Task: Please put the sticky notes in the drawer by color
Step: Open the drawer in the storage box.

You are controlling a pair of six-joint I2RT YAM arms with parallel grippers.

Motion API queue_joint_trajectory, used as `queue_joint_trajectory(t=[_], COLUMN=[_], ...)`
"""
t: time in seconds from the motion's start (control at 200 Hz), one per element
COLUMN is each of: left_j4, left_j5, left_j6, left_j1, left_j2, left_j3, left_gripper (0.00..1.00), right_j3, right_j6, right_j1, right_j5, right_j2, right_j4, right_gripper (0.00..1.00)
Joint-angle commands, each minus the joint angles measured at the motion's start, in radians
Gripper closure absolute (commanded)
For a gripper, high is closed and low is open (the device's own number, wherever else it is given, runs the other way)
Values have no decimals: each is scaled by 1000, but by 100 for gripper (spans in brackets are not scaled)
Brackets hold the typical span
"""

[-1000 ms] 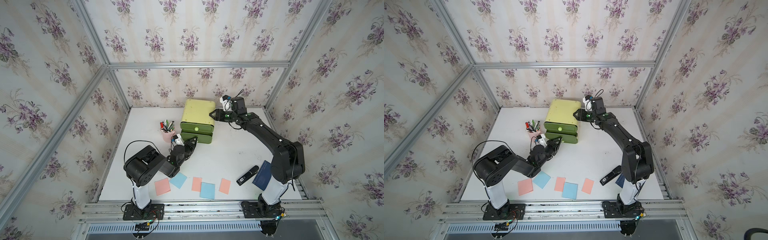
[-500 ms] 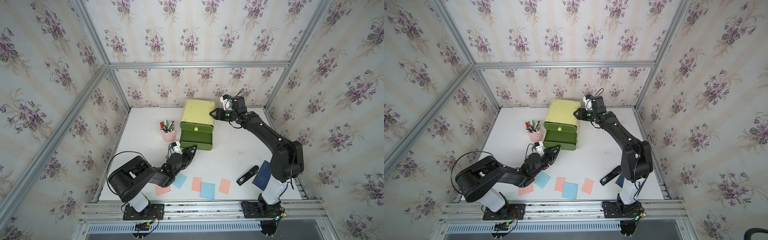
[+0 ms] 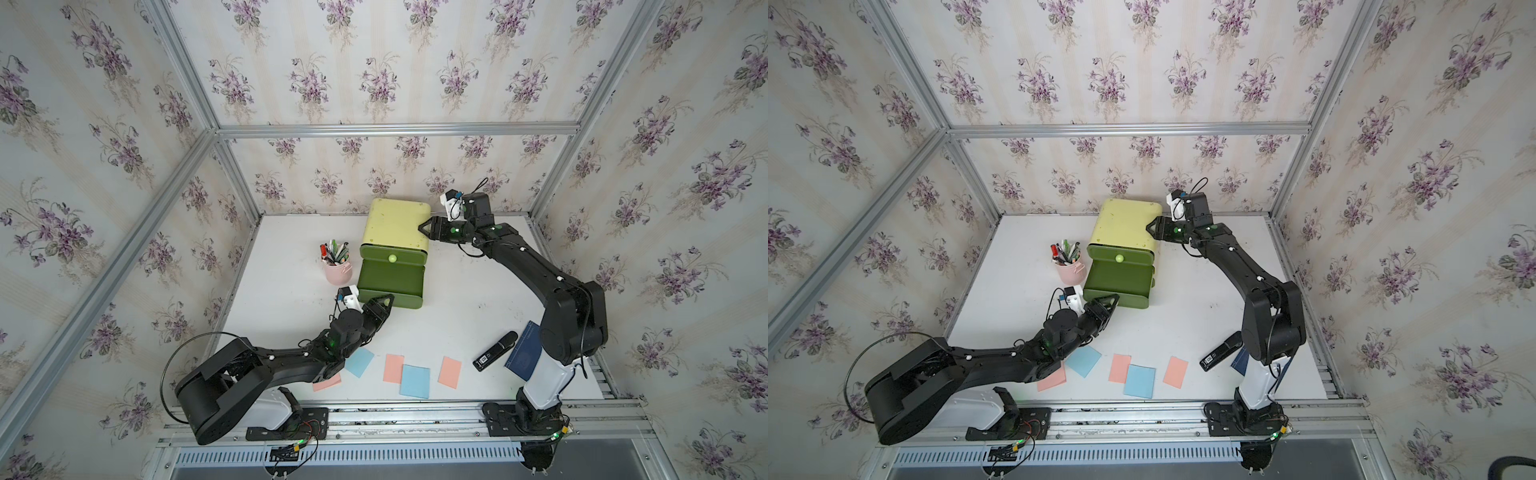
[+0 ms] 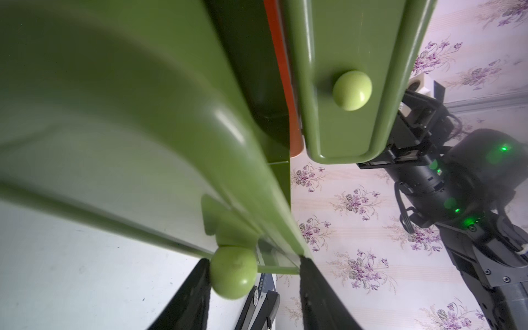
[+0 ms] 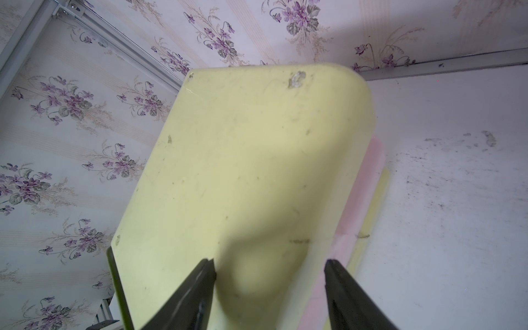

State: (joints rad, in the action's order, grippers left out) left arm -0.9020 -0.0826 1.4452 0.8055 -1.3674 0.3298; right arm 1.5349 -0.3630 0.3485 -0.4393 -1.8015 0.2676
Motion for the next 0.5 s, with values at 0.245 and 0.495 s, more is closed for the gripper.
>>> queue_joint_trajectory(t=[0.245,0.495], left_j4=[181,368], left_j5=[-2,2], left_j6=[-62,-70], left_j1=[3,1], left_j2=[113,238], left_j3=[7,-12], left_gripper=[22,2], right_j3=[15,13], right_j6=[6,10], right_j1=[1,0], right_j5=[-6,-1], right_j2=[23,44], right_j4=[28,33], right_gripper=[34,34])
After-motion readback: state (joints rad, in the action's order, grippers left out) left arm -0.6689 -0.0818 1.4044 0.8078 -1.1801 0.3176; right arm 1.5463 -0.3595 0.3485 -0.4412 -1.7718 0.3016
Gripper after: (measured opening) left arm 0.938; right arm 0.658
